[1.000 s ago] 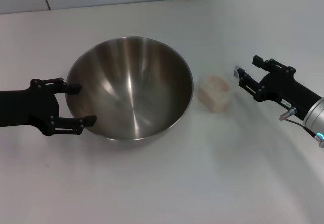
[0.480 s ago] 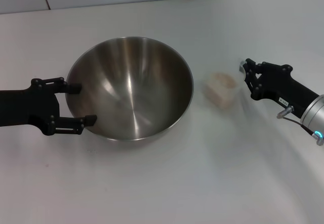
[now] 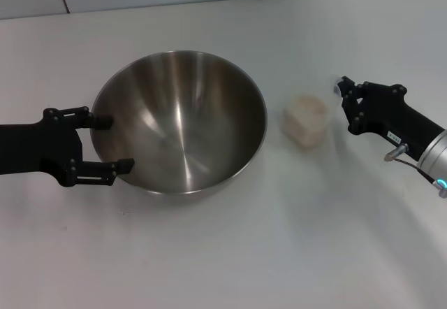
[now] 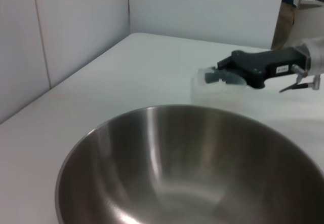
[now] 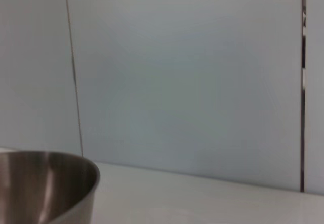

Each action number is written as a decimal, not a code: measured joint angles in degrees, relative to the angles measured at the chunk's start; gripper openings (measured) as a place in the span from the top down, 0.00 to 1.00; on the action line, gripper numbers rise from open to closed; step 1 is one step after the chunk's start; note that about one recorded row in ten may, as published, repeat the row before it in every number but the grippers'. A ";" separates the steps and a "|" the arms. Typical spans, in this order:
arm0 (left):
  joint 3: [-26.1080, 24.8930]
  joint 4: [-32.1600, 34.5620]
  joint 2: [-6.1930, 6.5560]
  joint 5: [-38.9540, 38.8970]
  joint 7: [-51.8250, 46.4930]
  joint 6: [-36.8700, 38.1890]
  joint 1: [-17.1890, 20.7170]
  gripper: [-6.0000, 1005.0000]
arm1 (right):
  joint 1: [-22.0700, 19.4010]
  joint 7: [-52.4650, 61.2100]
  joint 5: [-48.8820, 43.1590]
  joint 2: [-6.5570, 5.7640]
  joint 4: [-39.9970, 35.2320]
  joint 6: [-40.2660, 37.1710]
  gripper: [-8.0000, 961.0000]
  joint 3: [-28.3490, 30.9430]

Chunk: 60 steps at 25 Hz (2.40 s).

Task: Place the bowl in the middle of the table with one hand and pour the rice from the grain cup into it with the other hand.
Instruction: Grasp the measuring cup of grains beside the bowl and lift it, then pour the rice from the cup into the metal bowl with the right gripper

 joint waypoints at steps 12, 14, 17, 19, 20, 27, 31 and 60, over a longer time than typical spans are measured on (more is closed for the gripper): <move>0.00 0.96 -0.09 -0.43 0.00 1.31 0.01 0.14 | 2.89 -21.61 8.49 0.24 3.11 -20.36 0.99 -0.59; 0.00 1.26 -0.09 -0.47 -0.14 1.52 0.01 0.14 | 4.95 -26.46 9.03 0.25 4.27 -21.18 0.99 -0.58; 0.00 1.64 -0.09 -0.49 -0.48 1.62 0.00 0.14 | 7.40 -33.09 9.07 0.27 5.07 -21.26 0.99 -0.69; 0.00 1.72 -0.09 -0.50 -0.59 1.66 -0.06 0.14 | 8.91 -36.48 8.95 0.28 5.37 -21.28 0.99 -0.74; 0.00 1.83 -0.04 -0.51 -0.61 1.68 -0.11 0.14 | 9.79 -38.24 8.77 0.27 5.52 -21.24 0.99 -0.81; 0.00 2.40 -0.07 -0.53 -0.69 1.68 -0.21 0.14 | 14.06 -55.76 8.41 0.27 6.45 -20.81 0.99 -6.05; 0.00 2.57 -0.05 -0.50 -1.31 1.75 -0.66 0.14 | 15.27 -70.10 8.39 0.27 6.62 -20.26 0.99 -9.05; 2.29 4.05 0.00 0.01 -4.56 1.84 -2.85 0.14 | 15.84 -105.23 9.00 0.27 3.10 -14.51 0.99 -19.77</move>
